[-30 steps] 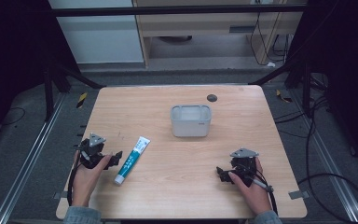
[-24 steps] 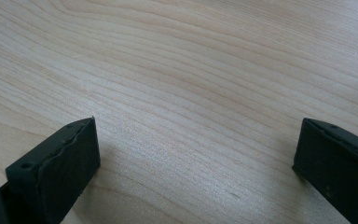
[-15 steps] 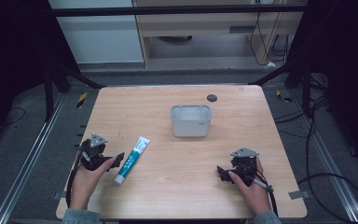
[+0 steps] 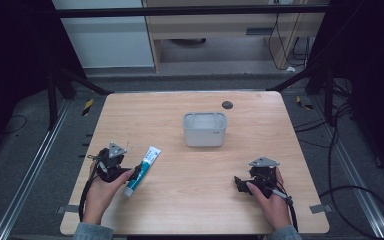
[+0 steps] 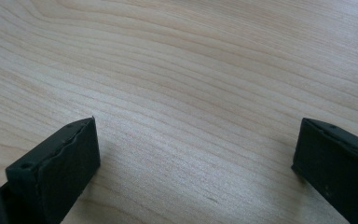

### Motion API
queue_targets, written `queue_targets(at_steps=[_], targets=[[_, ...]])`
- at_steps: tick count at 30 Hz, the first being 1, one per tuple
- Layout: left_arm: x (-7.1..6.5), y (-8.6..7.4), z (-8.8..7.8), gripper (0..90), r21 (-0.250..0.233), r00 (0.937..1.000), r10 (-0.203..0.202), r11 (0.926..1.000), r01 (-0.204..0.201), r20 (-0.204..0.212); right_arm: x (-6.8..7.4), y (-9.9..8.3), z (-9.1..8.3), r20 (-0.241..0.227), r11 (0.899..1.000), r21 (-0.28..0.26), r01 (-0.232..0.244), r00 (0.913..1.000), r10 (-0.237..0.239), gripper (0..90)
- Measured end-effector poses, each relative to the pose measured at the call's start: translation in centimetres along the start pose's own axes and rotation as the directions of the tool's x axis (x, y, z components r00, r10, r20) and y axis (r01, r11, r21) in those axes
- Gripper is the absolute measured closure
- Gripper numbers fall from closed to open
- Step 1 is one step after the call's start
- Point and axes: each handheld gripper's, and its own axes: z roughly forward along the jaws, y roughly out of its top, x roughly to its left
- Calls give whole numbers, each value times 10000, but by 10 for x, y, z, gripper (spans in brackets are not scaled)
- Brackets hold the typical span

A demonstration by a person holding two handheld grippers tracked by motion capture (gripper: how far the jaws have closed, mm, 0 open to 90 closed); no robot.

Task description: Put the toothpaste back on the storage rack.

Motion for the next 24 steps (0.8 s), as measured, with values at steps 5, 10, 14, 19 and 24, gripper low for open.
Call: queue_targets(at_steps=[5, 10, 14, 19, 24], targets=[[-5, 7, 7, 87, 412, 9992, 359, 9985, -351, -187, 0, 0, 0, 9, 10000, -3, -8, 10000, 8, 8], [-7, 12, 10, 81, 715, 9983, 580, 9958, -573, -71, 0, 0, 0, 11, 10000, -4, -5, 10000, 5, 8], [-12, 12, 13, 80, 1138, 9954, 897, 9898, -855, -323, 0, 0, 0, 18, 10000, -7, -15, 10000, 15, 7], [-22, 11, 20, 79, 1483, 9896, 1414, 9796, -1357, -279, 0, 0, 0, 54, 10000, -9, -53, 10000, 53, 7], [-25, 14, 25, 105, 1525, 9904, 1382, 9788, -1365, -1, 1, 0, 0, 62, 10000, -11, -83, 9999, 83, 7]])
